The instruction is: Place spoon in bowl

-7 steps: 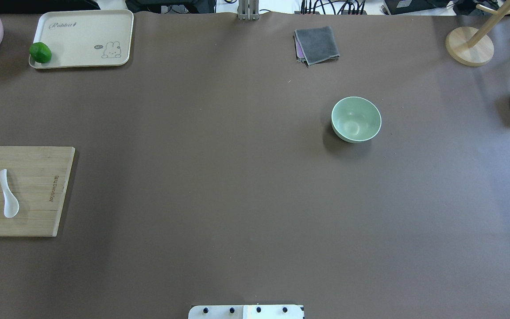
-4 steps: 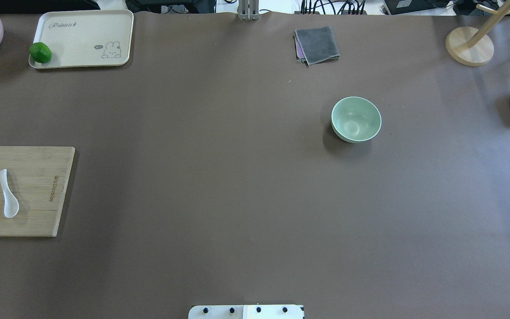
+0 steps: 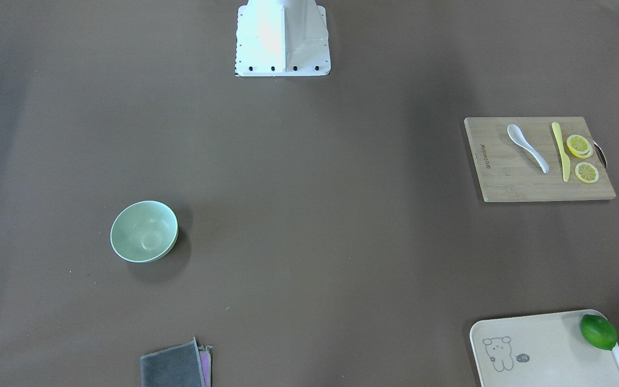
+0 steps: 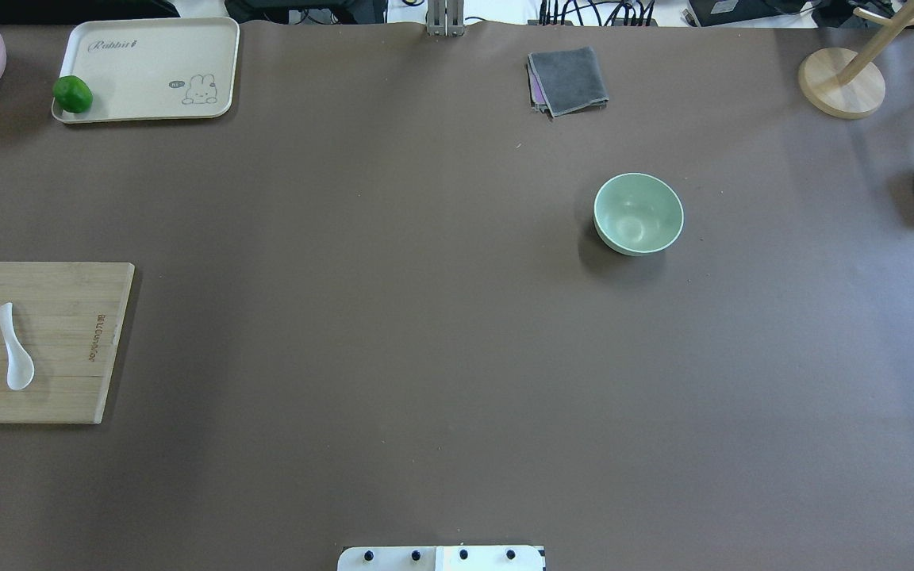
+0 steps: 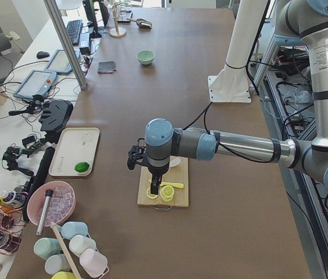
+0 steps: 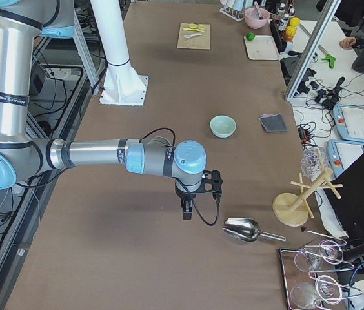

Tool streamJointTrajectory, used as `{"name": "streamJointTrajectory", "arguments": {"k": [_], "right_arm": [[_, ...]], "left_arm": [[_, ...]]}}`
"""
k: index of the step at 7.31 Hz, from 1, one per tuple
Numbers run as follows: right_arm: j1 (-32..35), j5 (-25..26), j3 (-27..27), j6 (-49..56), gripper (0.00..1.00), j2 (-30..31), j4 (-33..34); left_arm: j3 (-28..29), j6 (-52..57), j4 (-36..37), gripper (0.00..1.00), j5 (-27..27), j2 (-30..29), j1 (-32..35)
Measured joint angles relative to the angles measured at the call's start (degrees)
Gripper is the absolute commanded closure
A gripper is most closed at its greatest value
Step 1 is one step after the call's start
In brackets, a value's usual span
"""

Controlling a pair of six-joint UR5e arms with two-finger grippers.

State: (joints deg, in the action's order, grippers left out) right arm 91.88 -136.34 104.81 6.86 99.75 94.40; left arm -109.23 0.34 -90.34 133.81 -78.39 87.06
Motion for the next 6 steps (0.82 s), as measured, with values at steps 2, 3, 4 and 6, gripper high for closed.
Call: {"name": "streamJointTrajectory", "arguments": {"k": [2, 3, 4, 6], "right_arm": [[-0.01, -0.33, 0.0, -1.14, 0.0, -0.08, -10.71], [-0.03, -0.13, 0.07, -1.7, 0.0, -0.23, -14.39], [-0.15, -0.17, 0.18, -3.11, 0.01, -0.73, -16.88], [-1.34, -1.85, 0.29, -7.57, 0.0, -2.61, -19.6]], "left_arm": [[-1.52, -0.09, -0.62, 0.02, 0.12, -0.67, 0.12], [-1.62, -0.01, -2.61, 0.02, 0.13, -0.77, 0.14], [-0.84, -0.01, -7.31, 0.02, -0.05, -1.42, 0.14], [3.8, -1.06, -18.37, 0.02, -0.27, -4.81, 0.07]]}}
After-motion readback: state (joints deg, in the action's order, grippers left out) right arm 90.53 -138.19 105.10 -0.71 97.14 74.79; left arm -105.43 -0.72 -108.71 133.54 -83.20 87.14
